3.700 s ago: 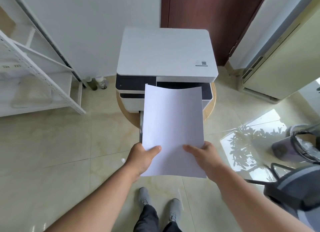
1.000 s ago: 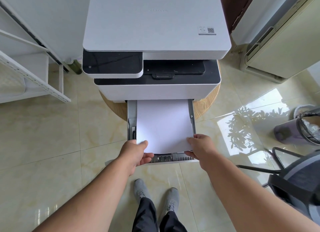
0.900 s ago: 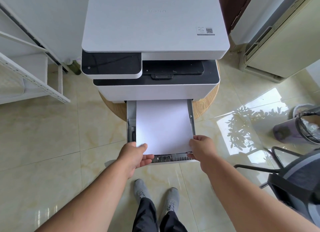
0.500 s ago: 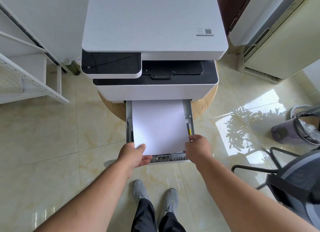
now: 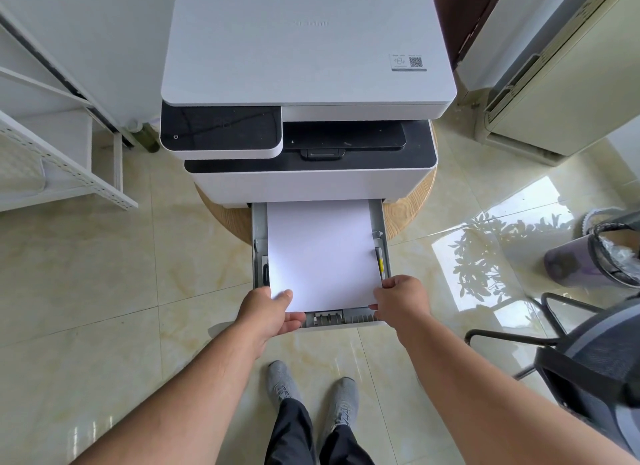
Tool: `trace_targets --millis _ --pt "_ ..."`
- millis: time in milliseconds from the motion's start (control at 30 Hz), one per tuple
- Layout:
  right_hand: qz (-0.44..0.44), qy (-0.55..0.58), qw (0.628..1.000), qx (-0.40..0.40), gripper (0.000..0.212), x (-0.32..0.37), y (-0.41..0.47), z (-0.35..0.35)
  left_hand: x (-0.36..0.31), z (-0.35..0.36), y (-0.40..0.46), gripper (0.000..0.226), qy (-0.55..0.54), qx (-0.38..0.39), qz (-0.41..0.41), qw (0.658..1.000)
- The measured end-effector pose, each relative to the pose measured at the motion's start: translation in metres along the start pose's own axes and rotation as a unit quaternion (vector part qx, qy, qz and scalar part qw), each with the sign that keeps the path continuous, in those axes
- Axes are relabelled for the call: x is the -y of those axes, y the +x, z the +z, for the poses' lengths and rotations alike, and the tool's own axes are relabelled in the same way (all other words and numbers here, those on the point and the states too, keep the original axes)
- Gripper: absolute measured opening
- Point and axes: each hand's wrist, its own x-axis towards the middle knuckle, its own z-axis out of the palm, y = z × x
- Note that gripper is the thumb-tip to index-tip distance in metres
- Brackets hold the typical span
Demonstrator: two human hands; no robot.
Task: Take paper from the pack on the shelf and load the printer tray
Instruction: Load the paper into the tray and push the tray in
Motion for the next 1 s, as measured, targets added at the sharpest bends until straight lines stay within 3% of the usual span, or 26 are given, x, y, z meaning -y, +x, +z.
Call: trace_targets --millis 167,400,667,833,900,1000 --pt "0.023 0.023 0.999 0.003 0.019 -0.003 0.000 -0.002 0.005 -0.005 0.003 0.068 -0.004 0.002 -0.013 1.000" --pt "0.028 0.021 0.999 -0.008 0.022 -0.016 0.006 -0.002 0.013 -0.009 -0.002 0.007 0.032 -0.030 -0.017 0.999" --pt "0.035 0.011 0.999 -0.020 0.021 -0.018 0.012 -0.002 0.009 -0.011 -0.001 0.017 0.103 -0.086 -0.026 0.991" --pt "-0.001 -0.090 0.996 -0.029 0.017 -0.012 0.004 -0.016 0.008 -0.023 -0.006 0.017 0.152 -0.102 -0.012 0.983" --pt "-0.066 -0.186 0.979 -0.046 0.014 -0.011 -0.008 -0.020 0.012 -0.028 -0.011 0.013 0.249 -0.122 0.066 0.959" --pt "-0.244 -0.302 0.922 -0.006 0.028 -0.017 -0.026 -0.017 0.024 -0.032 -0.023 0.024 0.462 -0.111 0.293 0.829"
